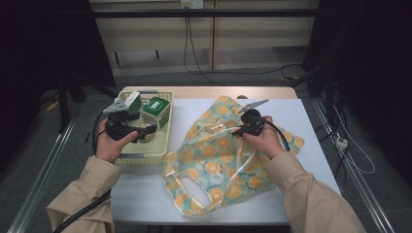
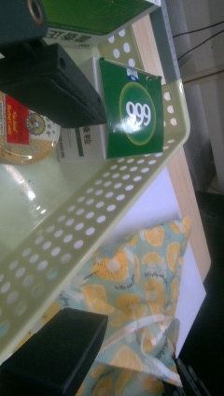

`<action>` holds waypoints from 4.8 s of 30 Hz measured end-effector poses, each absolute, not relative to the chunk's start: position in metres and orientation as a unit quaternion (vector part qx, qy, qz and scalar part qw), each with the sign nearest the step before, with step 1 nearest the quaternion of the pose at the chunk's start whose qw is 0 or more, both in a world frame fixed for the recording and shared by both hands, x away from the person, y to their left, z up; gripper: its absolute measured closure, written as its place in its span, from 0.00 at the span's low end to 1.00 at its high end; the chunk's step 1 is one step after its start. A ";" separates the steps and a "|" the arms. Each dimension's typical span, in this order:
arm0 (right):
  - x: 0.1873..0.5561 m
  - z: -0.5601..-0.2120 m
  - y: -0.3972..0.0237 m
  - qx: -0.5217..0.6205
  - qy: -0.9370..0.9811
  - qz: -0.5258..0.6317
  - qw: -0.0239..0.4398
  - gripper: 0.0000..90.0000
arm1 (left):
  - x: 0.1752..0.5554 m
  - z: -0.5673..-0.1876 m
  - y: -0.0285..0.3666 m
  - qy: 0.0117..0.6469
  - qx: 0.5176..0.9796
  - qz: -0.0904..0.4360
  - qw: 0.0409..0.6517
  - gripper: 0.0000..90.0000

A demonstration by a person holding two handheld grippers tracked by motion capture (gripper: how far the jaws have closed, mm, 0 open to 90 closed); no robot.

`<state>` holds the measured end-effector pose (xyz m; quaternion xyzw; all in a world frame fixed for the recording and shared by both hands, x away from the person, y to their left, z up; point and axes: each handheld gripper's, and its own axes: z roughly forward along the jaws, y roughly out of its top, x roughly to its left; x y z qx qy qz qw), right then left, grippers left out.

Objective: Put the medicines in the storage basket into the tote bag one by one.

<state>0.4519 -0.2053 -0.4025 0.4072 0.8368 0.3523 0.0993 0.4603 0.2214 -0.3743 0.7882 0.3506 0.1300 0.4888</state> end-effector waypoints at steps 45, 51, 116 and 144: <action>0.453 -0.402 -0.207 0.406 0.835 0.360 0.089 0.99 | 0.502 -0.417 0.226 0.363 0.825 0.165 0.400 0.06; 0.452 -0.402 -0.207 0.406 0.835 0.361 0.088 0.99 | 0.503 -0.417 0.221 0.351 0.830 0.149 0.408 0.05; 0.454 -0.400 -0.203 0.404 0.840 0.351 0.089 0.99 | 0.474 -0.343 0.172 0.346 0.826 0.086 0.437 0.23; 0.457 -0.395 -0.196 0.402 0.840 0.353 0.095 0.99 | 0.421 -0.342 0.090 0.223 0.847 0.041 0.481 0.23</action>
